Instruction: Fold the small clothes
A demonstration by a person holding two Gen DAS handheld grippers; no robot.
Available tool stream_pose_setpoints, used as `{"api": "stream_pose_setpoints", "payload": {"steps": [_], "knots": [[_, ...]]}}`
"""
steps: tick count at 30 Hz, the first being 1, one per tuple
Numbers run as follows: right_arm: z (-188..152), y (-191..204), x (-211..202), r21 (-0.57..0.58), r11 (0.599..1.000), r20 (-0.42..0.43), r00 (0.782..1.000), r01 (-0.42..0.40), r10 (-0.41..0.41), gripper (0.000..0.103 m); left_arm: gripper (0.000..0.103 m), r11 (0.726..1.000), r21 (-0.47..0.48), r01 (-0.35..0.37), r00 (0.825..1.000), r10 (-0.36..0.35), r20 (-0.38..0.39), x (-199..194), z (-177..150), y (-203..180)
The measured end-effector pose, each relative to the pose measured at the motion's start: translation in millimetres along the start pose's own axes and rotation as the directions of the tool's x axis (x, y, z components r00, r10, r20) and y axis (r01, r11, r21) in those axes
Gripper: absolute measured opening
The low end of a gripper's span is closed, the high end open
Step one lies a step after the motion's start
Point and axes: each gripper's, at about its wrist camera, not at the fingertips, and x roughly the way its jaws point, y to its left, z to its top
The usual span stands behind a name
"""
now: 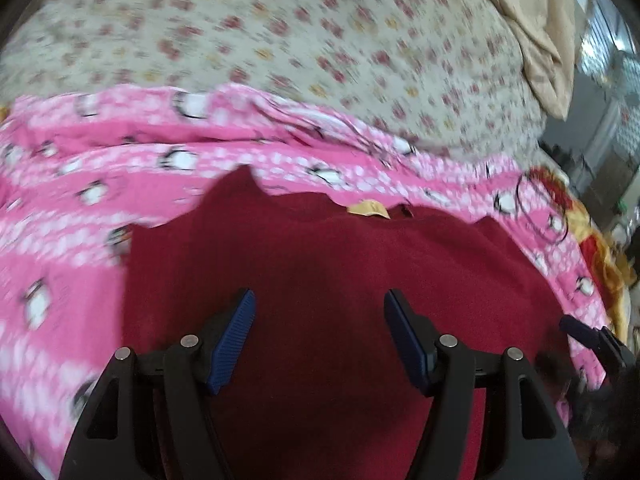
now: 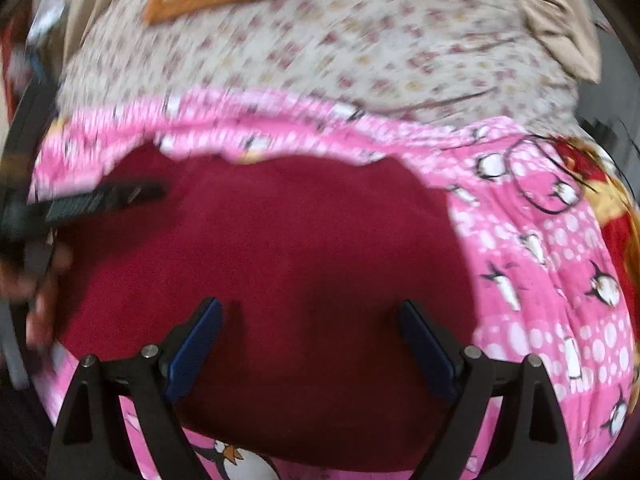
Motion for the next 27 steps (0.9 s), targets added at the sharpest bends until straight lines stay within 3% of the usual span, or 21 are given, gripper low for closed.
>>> {"api": "stream_pose_setpoints", "payload": {"steps": [3,7,10,12,14,18,22,27], "knots": [[4.4,-28.4,-14.0,0.11,0.994,0.049,0.999,0.014,-0.02,0.093,0.044,0.997,-0.056,-0.051,0.998,0.053,0.029,-29.2,-11.3,9.1],[2.2,-71.3,-16.2,0.269,0.96,0.007,0.996,0.082,-0.087,0.093,0.044,0.982,-0.172,-0.079,0.995,0.087,0.04,-67.6,-26.1,12.3],[-0.7,-95.2,-18.0,0.369,0.927,-0.008,0.998,0.061,-0.063,0.093,0.044,0.973,-0.213,-0.092,0.994,0.104,0.046,-92.5,-31.3,0.6],[-0.6,-103.0,-19.2,0.402,0.915,-0.002,0.999,0.032,-0.034,0.093,0.044,0.973,-0.224,-0.061,0.996,0.074,0.049,-110.5,-33.3,-12.1],[-0.4,-104.0,-22.6,0.4,0.917,0.016,1.0,0.012,-0.02,0.093,0.044,0.982,-0.189,-0.009,0.996,0.025,0.081,-123.3,-37.9,-22.6],[1.8,-99.6,-28.3,0.382,0.924,0.043,0.999,-0.02,0.004,0.093,0.047,0.987,-0.16,0.018,0.995,-0.003,0.095,-118.3,-63.1,-24.4],[3.4,-92.5,-31.2,0.335,0.942,0.043,0.999,0.003,-0.018,0.093,0.047,0.974,-0.228,-0.001,0.999,0.01,0.037,-95.3,-93.7,-8.7],[7.9,-68.8,-29.4,0.232,0.973,0.046,0.999,-0.004,-0.007,0.093,0.047,0.939,-0.34,0.04,0.998,-0.021,0.06,-92.6,-118.3,13.7]]}}
